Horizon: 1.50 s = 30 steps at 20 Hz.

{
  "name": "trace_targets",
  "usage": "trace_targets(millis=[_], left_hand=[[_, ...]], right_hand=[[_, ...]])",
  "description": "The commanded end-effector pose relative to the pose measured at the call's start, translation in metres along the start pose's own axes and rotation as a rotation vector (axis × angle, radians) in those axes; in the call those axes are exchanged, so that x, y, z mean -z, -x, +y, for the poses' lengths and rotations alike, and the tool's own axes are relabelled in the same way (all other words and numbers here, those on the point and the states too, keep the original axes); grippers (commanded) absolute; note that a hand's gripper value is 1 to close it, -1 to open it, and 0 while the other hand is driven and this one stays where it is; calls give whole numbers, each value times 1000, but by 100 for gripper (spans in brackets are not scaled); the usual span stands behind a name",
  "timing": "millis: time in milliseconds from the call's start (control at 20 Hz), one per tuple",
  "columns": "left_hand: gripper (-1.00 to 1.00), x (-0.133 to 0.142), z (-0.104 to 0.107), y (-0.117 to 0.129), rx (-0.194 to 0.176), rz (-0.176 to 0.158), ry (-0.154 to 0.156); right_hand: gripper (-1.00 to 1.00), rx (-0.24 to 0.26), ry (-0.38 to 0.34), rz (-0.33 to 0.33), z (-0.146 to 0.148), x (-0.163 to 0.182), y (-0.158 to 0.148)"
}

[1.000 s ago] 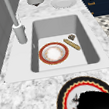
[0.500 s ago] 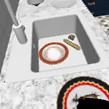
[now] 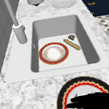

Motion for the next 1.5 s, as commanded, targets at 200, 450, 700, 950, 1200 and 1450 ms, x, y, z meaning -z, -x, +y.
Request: trace_targets(millis=[200, 450, 700, 950, 1200, 1450], left_hand=[[-100, -16, 52, 20, -24, -17, -10], [-100, -11, 85, 22, -68, -35, -9], [-100, -4, 91, 23, -147, -55, -31], [-100, 9, 95, 26, -209, -62, -57], [-100, 16, 110, 28, -268, -61, -63], [-100, 24, 128, 17, -327, -53, -87]], right_hand=[[0, 0, 0, 0, 0, 0, 0], [0, 0, 0, 0, 0, 0, 0], [0, 0, 0, 0, 0, 0, 0], [0, 0, 0, 0, 0, 0, 0], [0, 0, 0, 0, 0, 0, 0], [0, 0, 0, 0, 0, 0, 0]])
